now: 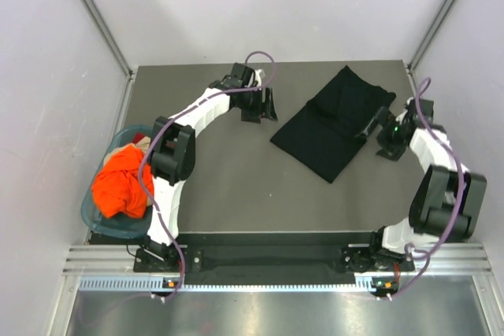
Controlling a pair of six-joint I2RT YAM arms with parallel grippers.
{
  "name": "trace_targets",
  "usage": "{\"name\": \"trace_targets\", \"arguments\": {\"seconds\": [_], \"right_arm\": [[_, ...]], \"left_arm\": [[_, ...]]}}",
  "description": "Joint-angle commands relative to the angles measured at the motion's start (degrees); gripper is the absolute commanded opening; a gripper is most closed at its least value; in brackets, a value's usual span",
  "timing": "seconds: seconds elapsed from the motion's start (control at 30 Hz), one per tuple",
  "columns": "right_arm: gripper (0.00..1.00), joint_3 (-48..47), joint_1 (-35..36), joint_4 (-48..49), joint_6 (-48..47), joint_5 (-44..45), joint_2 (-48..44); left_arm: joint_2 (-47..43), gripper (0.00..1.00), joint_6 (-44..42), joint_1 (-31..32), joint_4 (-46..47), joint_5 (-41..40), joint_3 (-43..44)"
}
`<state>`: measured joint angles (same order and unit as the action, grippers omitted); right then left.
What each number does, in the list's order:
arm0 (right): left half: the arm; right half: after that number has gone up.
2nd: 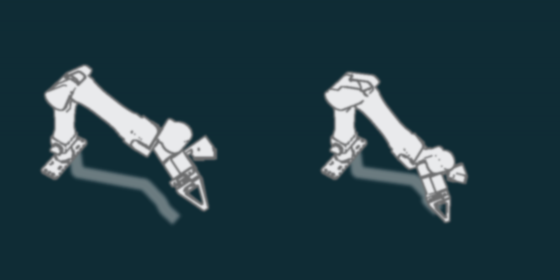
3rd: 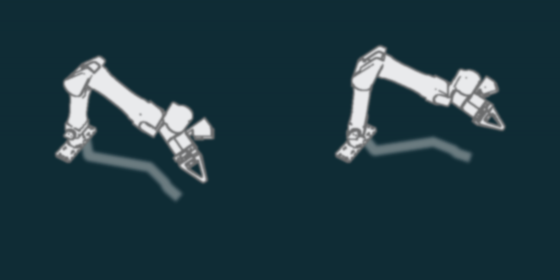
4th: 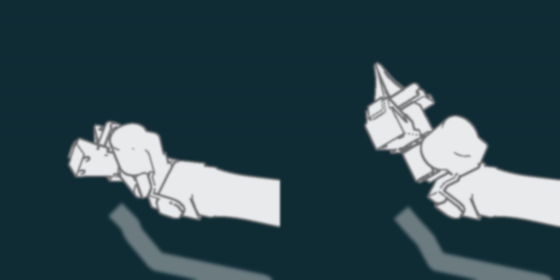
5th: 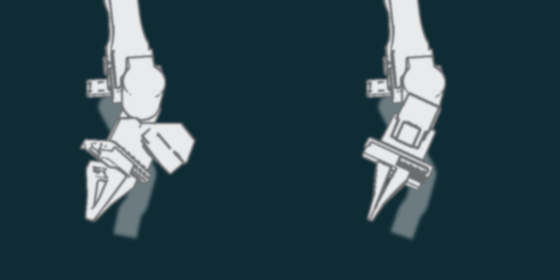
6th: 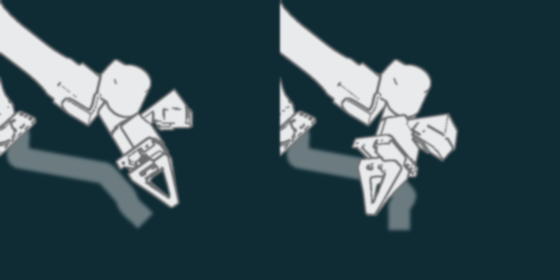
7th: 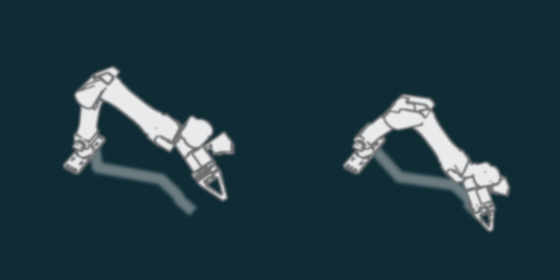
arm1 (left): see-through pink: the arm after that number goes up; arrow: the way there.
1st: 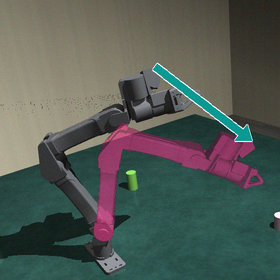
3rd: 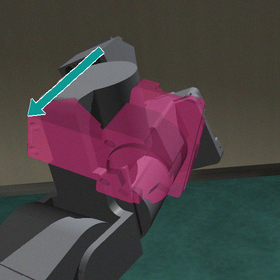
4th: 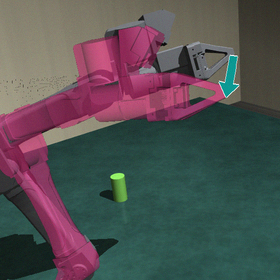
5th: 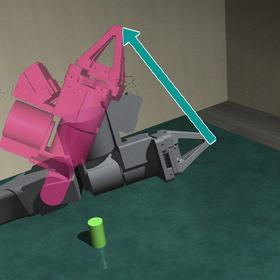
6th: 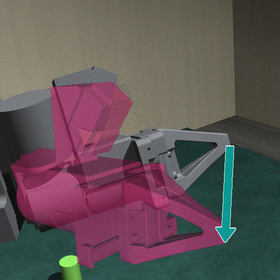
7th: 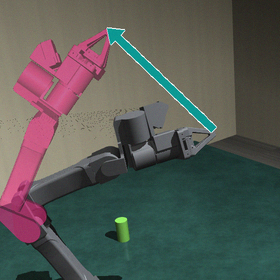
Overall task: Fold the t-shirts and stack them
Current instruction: Fold the tshirt
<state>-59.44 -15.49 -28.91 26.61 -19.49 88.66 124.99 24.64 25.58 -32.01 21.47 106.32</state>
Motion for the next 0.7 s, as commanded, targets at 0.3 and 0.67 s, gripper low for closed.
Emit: {"name": "trace_targets", "arguments": {"seconds": [0.3, 0.67], "right_arm": [[0.99, 27.3, 10.6, 12.7, 11.4, -10.0, -15.2], [0.62, 35.1, 11.4, 26.3, 20.9, -10.1, -10.4]], "left_arm": [[6.1, 0.65, 0.4, 0.3, -2.4, 4.3, 0.5], [10.4, 0.6, -0.3, 1.3, -6.9, 4.3, 4.3]]}}
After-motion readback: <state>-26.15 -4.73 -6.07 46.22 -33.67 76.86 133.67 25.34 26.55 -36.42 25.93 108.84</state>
